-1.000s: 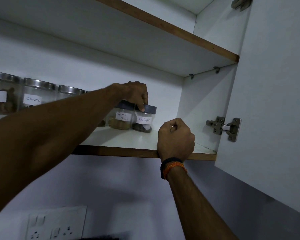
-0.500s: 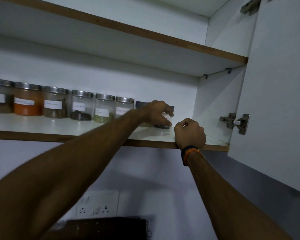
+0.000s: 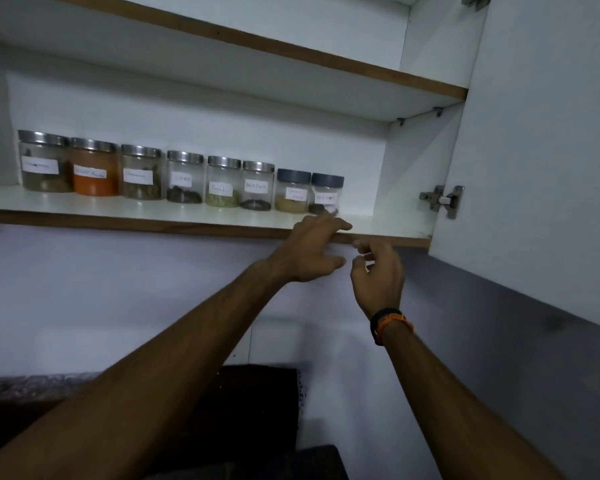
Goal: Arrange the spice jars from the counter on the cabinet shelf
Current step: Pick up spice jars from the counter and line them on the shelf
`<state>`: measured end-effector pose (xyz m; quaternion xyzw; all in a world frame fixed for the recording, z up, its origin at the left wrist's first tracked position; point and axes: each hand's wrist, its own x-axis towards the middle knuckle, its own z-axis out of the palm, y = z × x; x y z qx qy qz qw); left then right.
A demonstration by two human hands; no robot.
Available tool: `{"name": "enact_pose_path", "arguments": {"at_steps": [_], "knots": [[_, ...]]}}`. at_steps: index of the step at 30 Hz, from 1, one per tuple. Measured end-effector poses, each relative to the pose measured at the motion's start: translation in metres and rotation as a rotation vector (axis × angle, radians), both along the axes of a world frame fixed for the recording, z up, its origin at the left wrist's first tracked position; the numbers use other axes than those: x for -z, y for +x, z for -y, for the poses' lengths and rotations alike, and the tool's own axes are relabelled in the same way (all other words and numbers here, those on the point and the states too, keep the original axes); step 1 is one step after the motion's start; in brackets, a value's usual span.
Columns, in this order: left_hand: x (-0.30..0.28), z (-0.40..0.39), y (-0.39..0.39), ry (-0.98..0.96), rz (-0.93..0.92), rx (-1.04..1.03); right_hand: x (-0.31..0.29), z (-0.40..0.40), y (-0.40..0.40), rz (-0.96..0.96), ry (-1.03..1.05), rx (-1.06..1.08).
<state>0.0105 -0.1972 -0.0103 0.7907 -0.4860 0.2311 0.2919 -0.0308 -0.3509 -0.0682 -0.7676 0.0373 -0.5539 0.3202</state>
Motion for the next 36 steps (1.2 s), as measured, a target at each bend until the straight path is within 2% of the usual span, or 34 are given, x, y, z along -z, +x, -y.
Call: {"name": "enact_pose_path", "arguments": {"at_steps": [3,6,12,20,25,31,36], "knots": [[0.037,-0.011,-0.018,-0.052,-0.016,0.020,0.039,0.006,-0.027,-0.090,0.012,0.040],[0.081,-0.016,-0.032,-0.014,-0.099,0.014,0.081,0.014,-0.048,-0.274,0.047,0.064],[0.189,-0.019,-0.051,0.188,-0.415,-0.023,0.168,0.017,-0.087,-0.602,0.121,0.058],[0.298,-0.023,-0.088,0.437,-0.651,0.019,0.259,-0.005,-0.140,-0.942,0.179,0.042],[0.350,-0.030,-0.115,0.481,-0.728,0.056,0.300,-0.013,-0.174,-1.089,0.208,0.045],[0.390,-0.027,-0.148,0.524,-0.854,0.091,0.344,-0.017,-0.209,-1.279,0.120,0.073],[0.415,-0.021,-0.169,0.568,-0.940,0.048,0.381,-0.027,-0.242,-1.456,0.042,0.191]]}}
